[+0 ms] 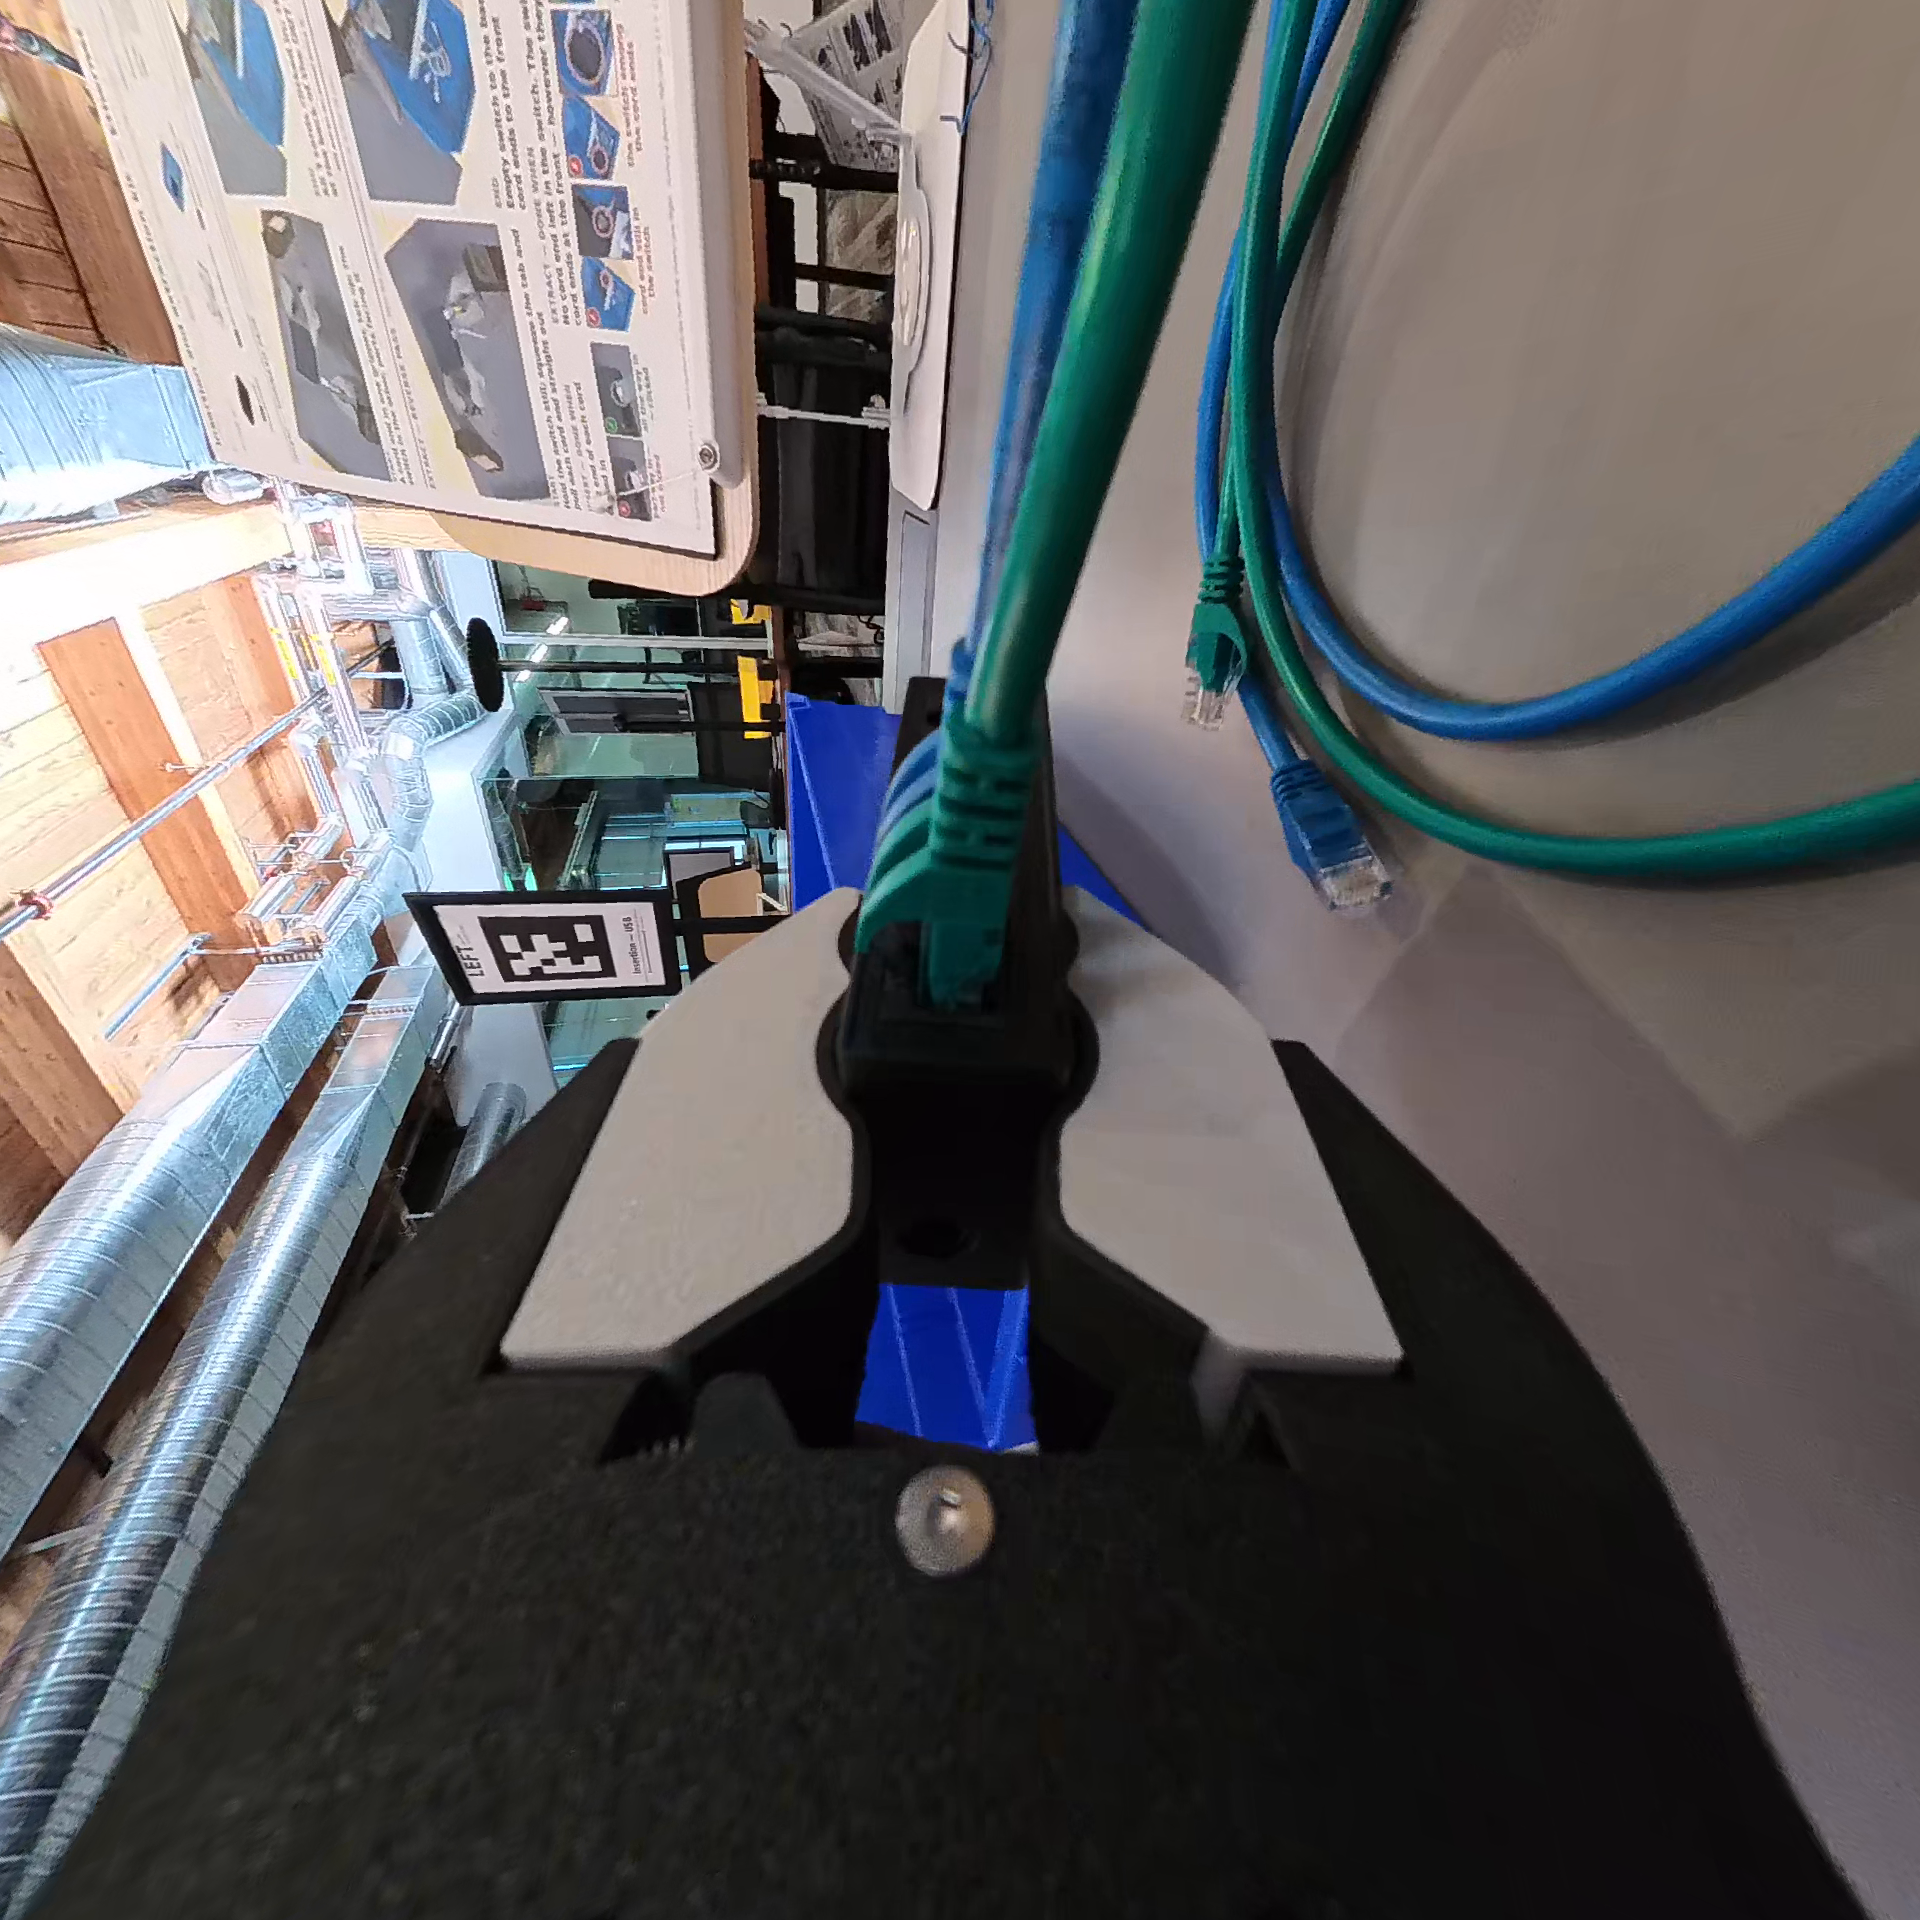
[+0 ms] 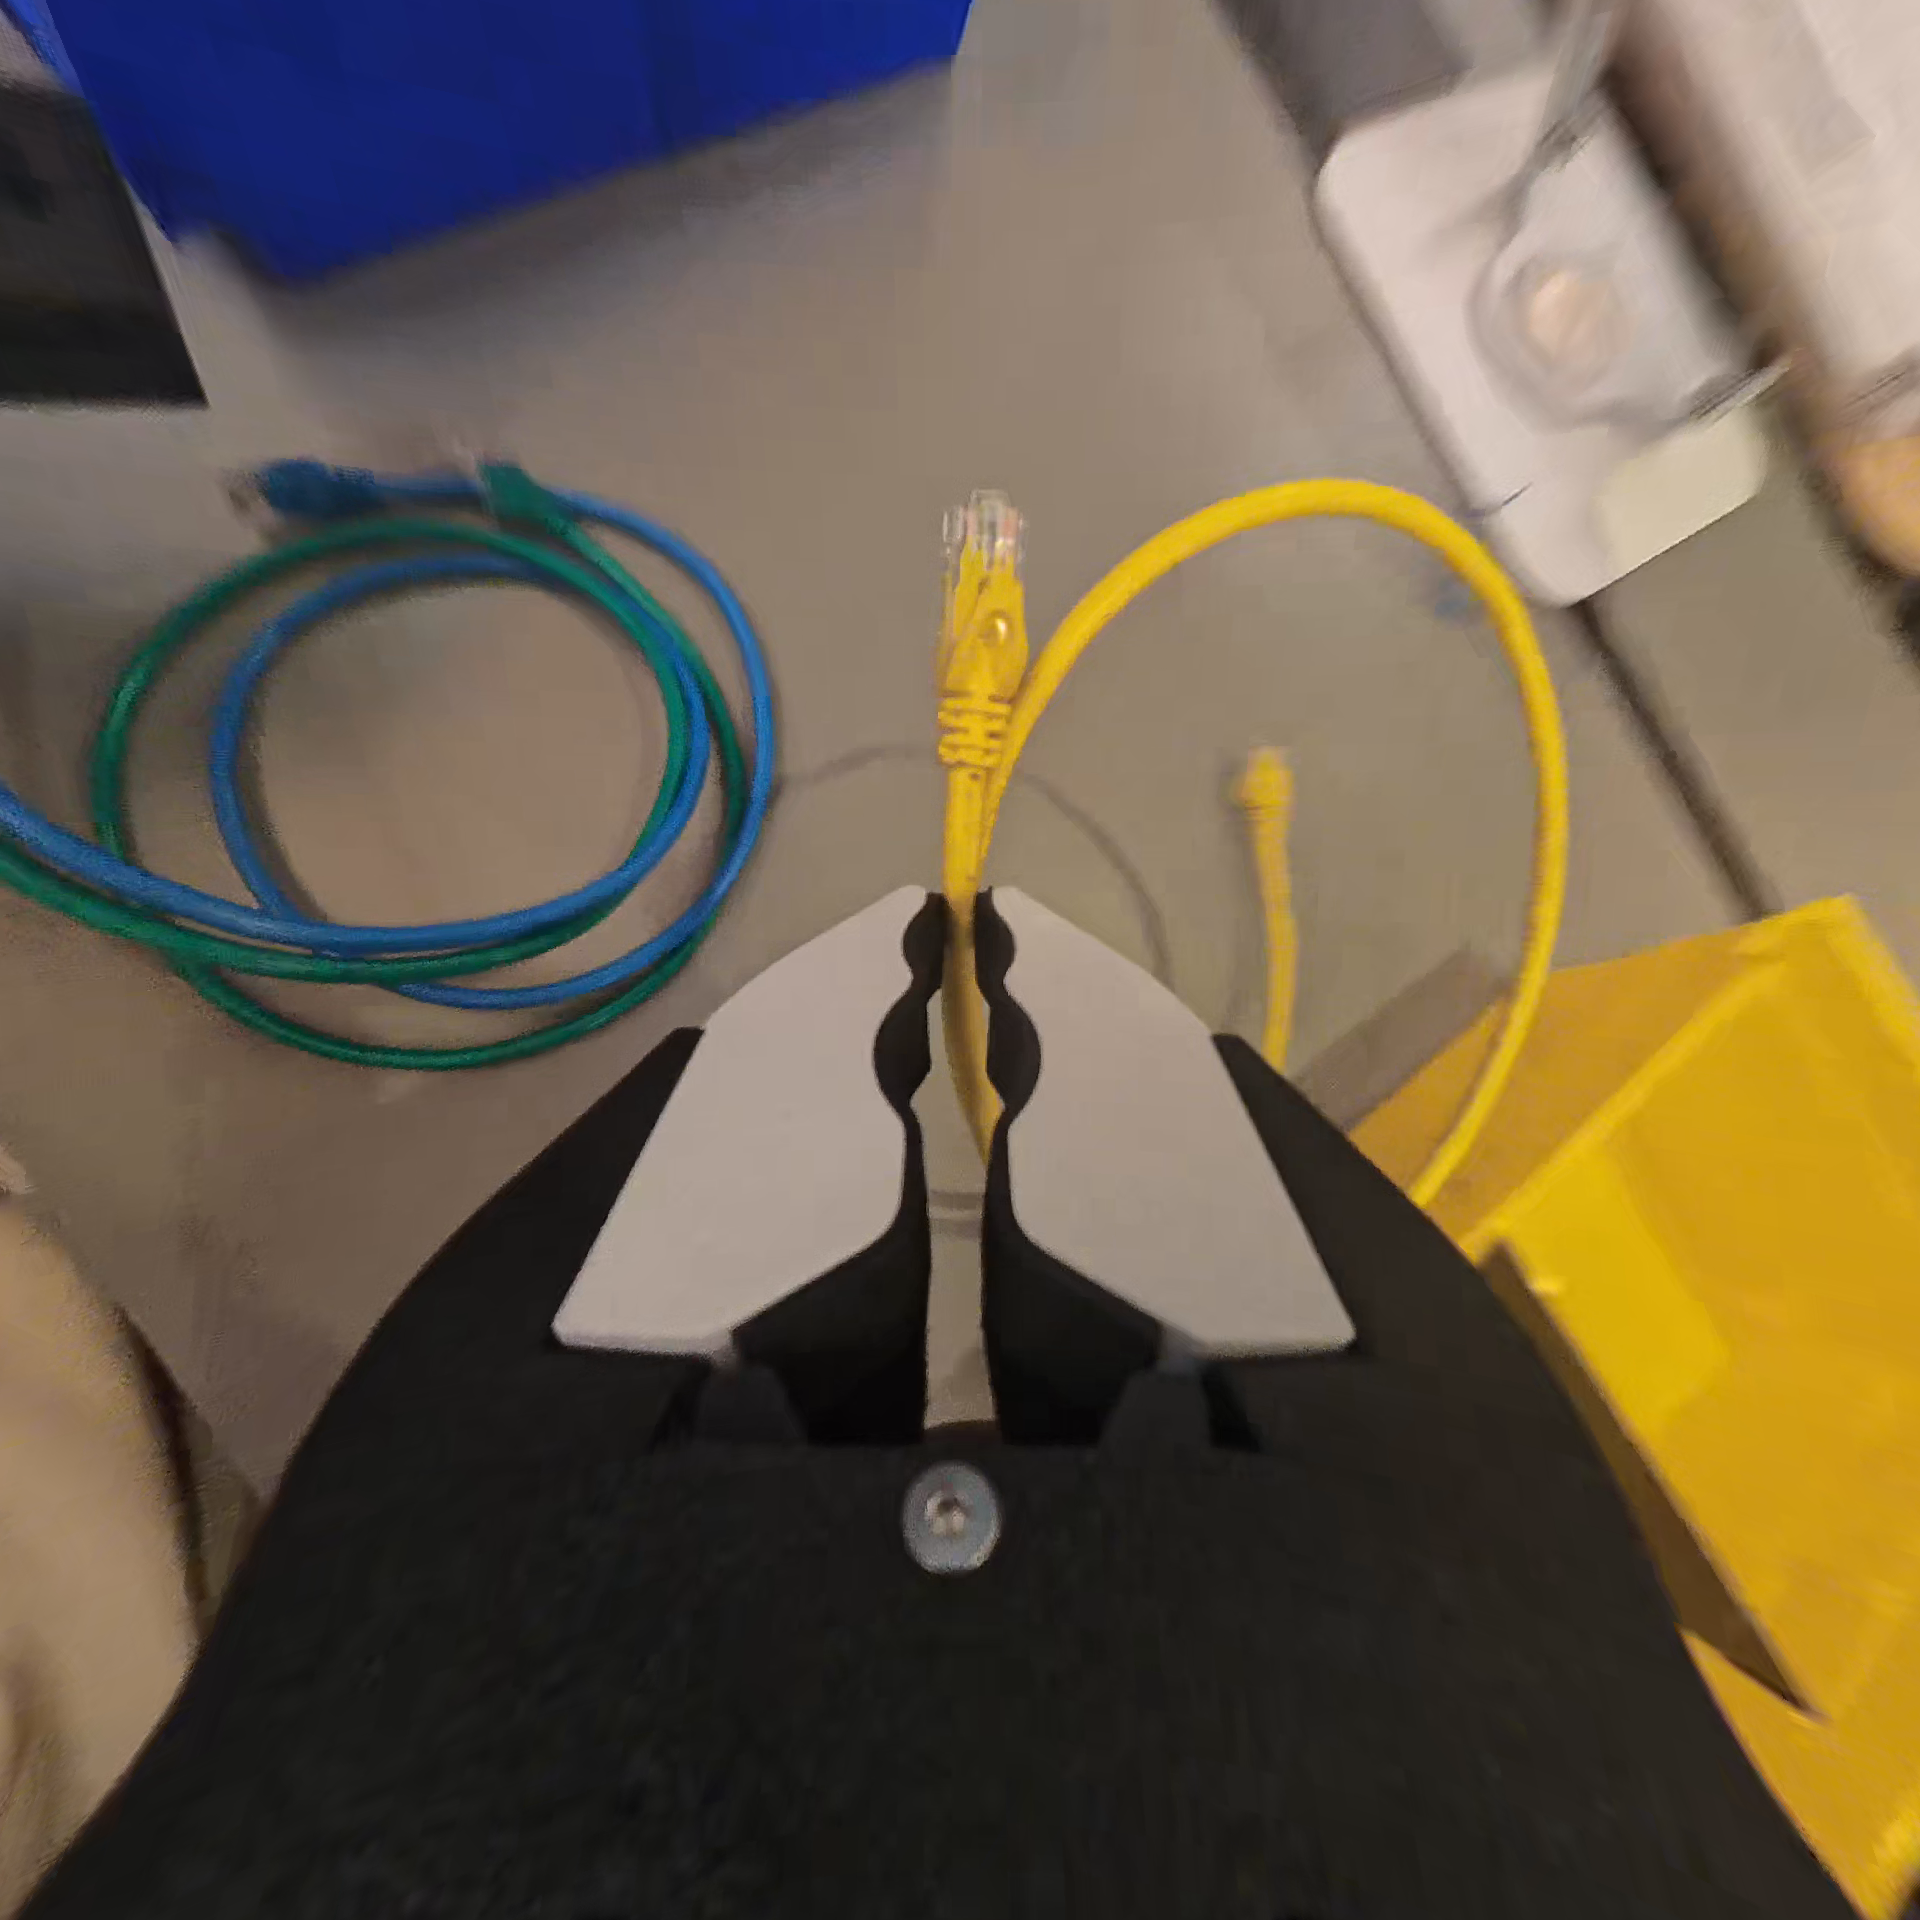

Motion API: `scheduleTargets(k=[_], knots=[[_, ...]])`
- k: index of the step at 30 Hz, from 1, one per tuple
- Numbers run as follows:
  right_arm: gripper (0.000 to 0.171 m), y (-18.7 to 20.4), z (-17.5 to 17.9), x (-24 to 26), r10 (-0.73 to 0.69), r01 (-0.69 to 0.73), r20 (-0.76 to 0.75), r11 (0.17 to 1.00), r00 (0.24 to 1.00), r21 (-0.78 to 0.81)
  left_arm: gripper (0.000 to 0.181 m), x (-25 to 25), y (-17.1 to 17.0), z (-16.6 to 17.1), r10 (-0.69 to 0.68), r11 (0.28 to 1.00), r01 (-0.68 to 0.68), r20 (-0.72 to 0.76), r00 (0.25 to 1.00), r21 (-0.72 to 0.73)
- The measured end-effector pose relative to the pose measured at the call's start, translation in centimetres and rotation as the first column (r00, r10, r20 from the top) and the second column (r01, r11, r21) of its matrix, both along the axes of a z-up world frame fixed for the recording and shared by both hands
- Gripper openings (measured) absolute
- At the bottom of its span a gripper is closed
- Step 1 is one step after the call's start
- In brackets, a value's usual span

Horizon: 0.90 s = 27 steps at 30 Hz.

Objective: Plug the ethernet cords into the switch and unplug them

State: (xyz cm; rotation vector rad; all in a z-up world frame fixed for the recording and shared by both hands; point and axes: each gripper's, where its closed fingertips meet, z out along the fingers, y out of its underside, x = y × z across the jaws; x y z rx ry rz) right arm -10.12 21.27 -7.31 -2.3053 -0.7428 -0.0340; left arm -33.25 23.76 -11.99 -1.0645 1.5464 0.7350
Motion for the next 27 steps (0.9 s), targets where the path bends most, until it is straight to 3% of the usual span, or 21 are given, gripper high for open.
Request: scheduleTargets(k=[7,11,14,22,27], knots=[[0.006,0.0,13.4,5.6,-0.111,0.082,0.092,0.958,0.99,0.276,0.03,0.1,-0.2,-0.1,-0.006,1.0,0.006,0.0,1.0,-0.003],[0.006,-1.3,17.2,8.9,-0.166,0.145,0.036,0.933,0.986,0.329,0.03,0.1,-0.2,-0.1,-0.004,1.0,0.004,-0.001,1.0,-0.008],[0.006,-2.9,17.7,10.5,-0.199,0.192,-0.013,0.922,0.98,0.337,0.03,0.1,-0.1,-0.2,-0.003,1.0,0.003,0.001,1.0,-0.015],[0.006,-8.0,14.0,12.9,-0.273,0.276,-0.051,0.921,0.961,0.273,0.03,0.4,-0.3,-0.7,-0.012,1.0,0.012,-0.009,1.0,-0.027],[0.006,-10.0,10.5,13.7,-0.246,0.25,-0.044,0.96,0.968,0.126,0.03,0.7,-0.4,-1.0,-0.022,0.999,0.021,-0.015,1.0,-0.033]])
